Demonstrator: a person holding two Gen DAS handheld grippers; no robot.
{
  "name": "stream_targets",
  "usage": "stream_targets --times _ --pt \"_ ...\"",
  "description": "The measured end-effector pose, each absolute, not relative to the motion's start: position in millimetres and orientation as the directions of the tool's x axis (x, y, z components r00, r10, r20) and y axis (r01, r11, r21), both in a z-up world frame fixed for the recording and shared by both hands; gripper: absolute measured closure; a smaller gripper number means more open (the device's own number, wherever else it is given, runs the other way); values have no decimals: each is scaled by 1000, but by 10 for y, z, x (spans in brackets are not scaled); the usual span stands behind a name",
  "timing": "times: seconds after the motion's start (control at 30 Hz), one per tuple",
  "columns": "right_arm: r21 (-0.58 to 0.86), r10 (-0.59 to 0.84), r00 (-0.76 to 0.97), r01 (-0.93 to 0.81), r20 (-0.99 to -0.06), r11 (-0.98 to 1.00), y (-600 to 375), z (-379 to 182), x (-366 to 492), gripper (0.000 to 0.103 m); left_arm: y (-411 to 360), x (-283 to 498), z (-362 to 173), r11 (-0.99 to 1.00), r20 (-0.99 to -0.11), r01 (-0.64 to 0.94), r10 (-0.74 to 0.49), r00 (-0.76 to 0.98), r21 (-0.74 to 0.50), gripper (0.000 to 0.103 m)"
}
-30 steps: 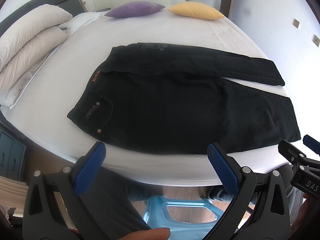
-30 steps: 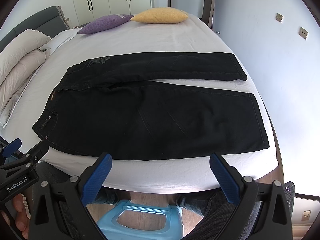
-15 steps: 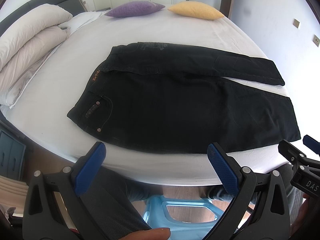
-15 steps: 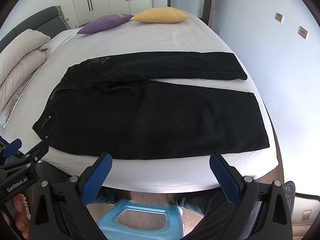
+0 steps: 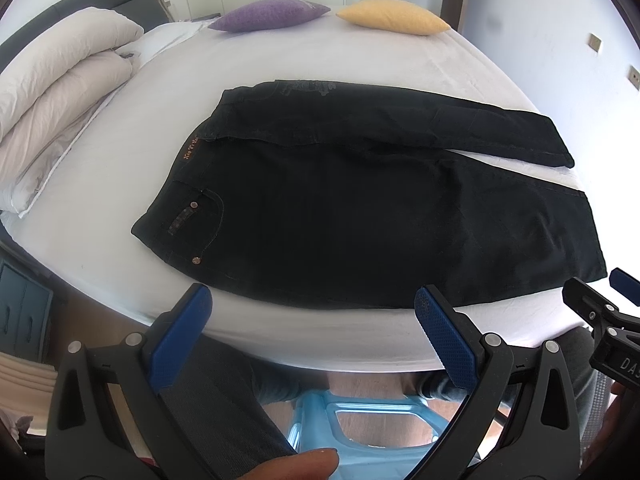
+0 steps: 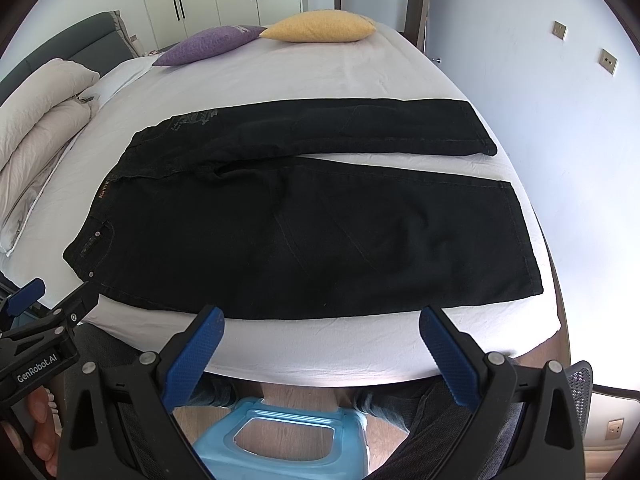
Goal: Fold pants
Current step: 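Grasp the jeans waistband with the left tool while the right tool grasps the hem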
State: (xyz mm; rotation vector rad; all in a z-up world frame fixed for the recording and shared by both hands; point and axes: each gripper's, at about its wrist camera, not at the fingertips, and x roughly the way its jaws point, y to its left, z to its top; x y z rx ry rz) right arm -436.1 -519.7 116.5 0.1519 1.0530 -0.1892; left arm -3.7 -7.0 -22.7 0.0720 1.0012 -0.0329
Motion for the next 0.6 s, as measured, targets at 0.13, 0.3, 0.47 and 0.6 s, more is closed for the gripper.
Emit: stream_targets --times 0.13,0.3,0.47,0.6 --pt "61 -46 510 192 -859 979 -5263 1206 -4255 3 -19 70 -221 995 -819 87 -4 574 56 0" --pt "170 102 586 63 -804 983 -5542 1336 -3942 3 188 509 -185 986 -800 167 -105 591 -6 0" --pt "241 213 630 -43 -747 970 -5982 1498 -3321 3 352 1172 -200 968 -803 252 -139 579 14 0" --pt "210 254 616 -144 -746 967 -6132 1531 -2698 3 469 1752 -127 958 -788 281 -131 601 56 0"
